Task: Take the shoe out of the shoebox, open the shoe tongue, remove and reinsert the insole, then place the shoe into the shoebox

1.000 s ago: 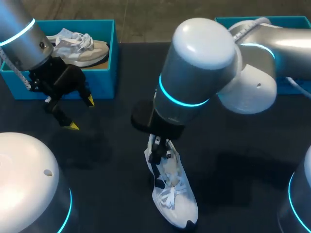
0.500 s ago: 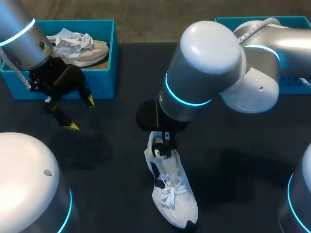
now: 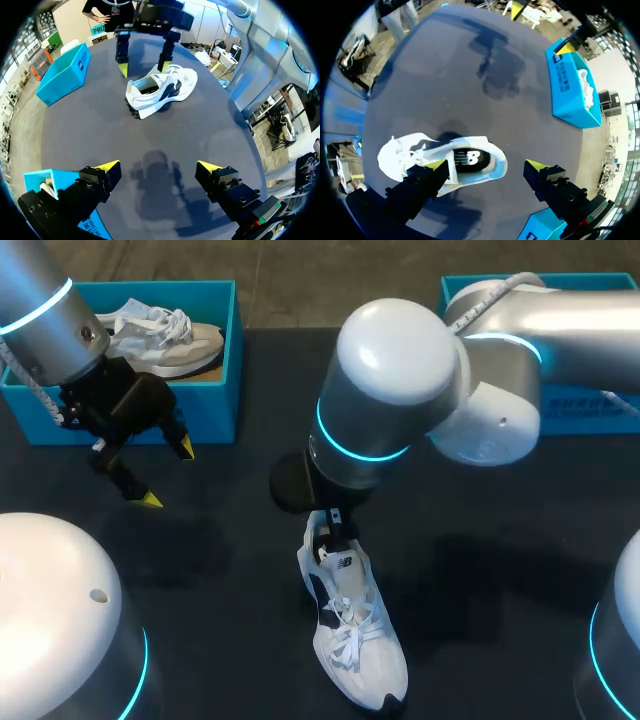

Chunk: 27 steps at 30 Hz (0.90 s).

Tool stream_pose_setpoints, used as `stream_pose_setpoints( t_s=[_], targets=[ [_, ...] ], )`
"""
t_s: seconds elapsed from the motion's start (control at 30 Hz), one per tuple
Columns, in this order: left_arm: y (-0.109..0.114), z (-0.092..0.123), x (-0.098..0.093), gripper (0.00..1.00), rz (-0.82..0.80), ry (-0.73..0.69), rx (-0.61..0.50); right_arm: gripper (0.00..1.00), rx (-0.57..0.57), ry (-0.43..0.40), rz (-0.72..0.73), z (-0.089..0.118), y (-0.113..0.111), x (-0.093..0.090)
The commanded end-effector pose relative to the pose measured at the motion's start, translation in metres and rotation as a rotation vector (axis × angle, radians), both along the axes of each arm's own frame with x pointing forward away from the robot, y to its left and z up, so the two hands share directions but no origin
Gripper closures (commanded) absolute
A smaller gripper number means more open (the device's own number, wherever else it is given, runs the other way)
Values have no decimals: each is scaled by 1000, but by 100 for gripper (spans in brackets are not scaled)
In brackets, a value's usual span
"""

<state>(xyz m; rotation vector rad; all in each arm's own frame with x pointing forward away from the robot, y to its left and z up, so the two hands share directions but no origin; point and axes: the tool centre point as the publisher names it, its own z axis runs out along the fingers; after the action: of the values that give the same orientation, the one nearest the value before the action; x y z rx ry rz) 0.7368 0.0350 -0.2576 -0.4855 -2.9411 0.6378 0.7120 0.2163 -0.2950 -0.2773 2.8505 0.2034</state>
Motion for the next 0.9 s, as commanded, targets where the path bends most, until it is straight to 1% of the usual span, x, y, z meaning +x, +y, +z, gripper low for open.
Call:
stream_pose_setpoints(
  t_s=[0.03,0.17,0.4,0.9],
  targets=[
    [0,1,-1,0,0,-1,2,0,-23,21,28,-14,14,15],
    [0,1,-1,0,0,-1,2,0,-36,41,47,-26,16,25],
    [0,1,-1,0,0,-1,2,0,-58,75,61,-46,18,32],
    [0,1,-1,0,0,-1,2,0,-40,119,69,-68,13,44]
  ],
)
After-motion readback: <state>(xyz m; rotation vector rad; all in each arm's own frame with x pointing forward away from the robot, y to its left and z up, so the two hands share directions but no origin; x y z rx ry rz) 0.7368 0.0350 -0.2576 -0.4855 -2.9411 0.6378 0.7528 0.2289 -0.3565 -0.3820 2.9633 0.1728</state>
